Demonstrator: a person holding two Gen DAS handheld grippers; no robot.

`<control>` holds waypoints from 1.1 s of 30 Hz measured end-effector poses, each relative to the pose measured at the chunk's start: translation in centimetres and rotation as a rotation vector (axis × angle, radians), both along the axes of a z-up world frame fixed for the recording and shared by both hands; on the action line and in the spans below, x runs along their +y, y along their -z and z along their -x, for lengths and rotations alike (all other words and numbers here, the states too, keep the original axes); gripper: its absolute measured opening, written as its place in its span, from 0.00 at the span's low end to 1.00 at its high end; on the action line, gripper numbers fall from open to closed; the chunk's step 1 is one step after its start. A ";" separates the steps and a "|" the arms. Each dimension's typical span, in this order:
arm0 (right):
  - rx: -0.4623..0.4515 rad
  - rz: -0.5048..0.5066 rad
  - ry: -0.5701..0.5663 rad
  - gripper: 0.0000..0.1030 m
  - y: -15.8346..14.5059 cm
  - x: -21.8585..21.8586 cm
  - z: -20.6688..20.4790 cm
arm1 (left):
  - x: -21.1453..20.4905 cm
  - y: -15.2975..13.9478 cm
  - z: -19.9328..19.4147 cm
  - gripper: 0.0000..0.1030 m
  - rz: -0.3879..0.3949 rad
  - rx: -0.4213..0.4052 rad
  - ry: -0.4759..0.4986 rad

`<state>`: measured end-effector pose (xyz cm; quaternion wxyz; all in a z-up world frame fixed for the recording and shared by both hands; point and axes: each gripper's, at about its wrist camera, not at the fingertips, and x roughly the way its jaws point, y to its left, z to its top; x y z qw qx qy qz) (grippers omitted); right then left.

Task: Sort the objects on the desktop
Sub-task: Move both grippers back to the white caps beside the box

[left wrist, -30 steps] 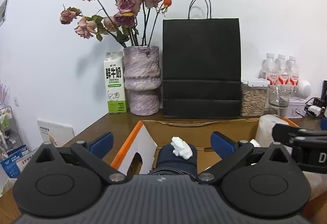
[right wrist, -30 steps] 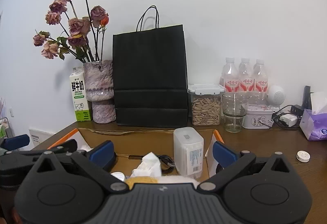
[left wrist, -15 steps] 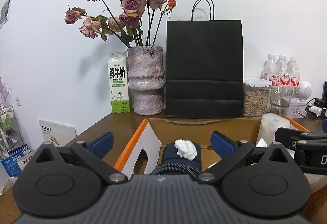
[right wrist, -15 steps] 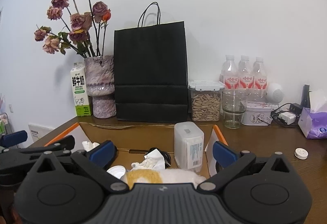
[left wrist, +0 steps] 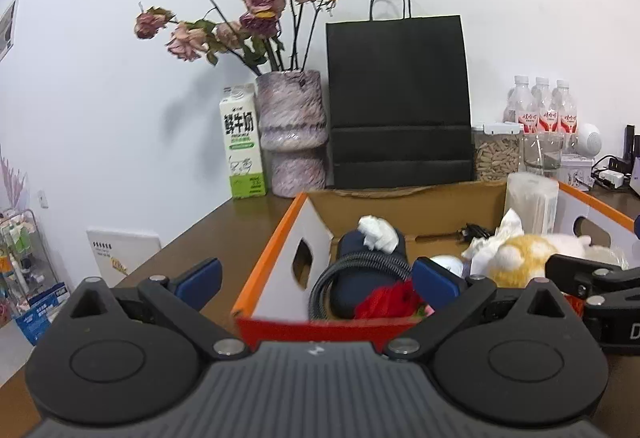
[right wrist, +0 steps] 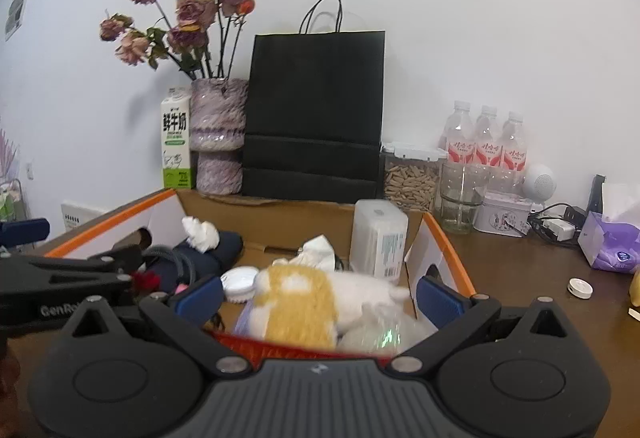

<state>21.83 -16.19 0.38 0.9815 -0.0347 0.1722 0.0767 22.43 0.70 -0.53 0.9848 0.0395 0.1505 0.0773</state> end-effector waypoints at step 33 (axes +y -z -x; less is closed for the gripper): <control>0.220 -0.043 0.022 0.97 2.7 -2.4 5.3 | 6.7 2.3 4.1 0.98 0.070 0.275 0.070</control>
